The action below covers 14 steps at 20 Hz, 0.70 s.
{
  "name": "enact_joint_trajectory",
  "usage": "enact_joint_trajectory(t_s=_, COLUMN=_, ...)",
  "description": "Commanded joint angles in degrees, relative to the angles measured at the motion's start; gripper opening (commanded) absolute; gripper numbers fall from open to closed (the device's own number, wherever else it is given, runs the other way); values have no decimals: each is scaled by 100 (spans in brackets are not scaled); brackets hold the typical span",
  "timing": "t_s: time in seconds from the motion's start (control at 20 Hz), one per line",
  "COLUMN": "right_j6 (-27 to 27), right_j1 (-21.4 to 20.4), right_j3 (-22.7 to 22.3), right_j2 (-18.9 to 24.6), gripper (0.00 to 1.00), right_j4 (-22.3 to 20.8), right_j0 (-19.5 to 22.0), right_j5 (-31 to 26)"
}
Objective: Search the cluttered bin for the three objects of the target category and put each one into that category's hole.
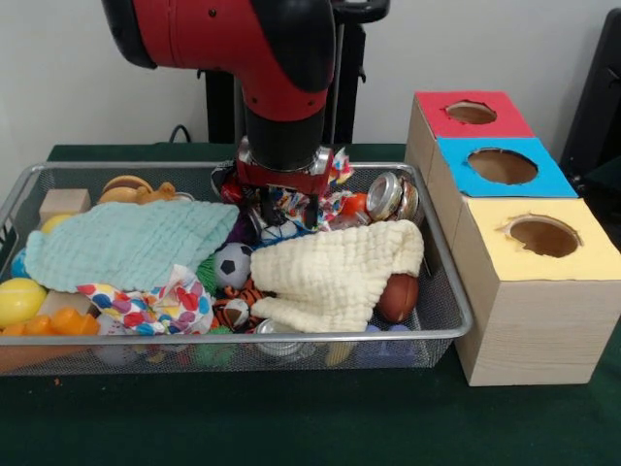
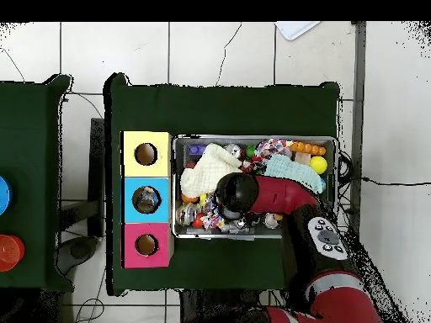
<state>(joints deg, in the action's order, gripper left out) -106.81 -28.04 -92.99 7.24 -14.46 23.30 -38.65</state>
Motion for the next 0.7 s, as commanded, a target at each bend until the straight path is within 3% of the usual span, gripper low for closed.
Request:
enact_joint_trajectory(t_s=0.05, right_j6=-1217, right_j1=-169, right_j3=-963, right_j2=260, gripper=100, right_j4=756, right_j0=-323, right_j5=-367)
enact_joint_trajectory(t_s=0.4, right_j6=-1294, right_j1=110, right_j3=-629, right_j2=158, gripper=100, right_j4=1094, right_j0=-743, right_j5=83)
enact_joint_trajectory(t_s=0.55, right_j6=-1280, right_j1=577, right_j3=-276, right_j2=73, gripper=100, right_j4=1115, right_j0=-871, right_j5=544)
enact_joint_trajectory(t_s=0.7, right_j6=-1041, right_j1=1451, right_j3=431, right_j2=-139, gripper=100, right_j4=880, right_j0=-855, right_j5=1141)
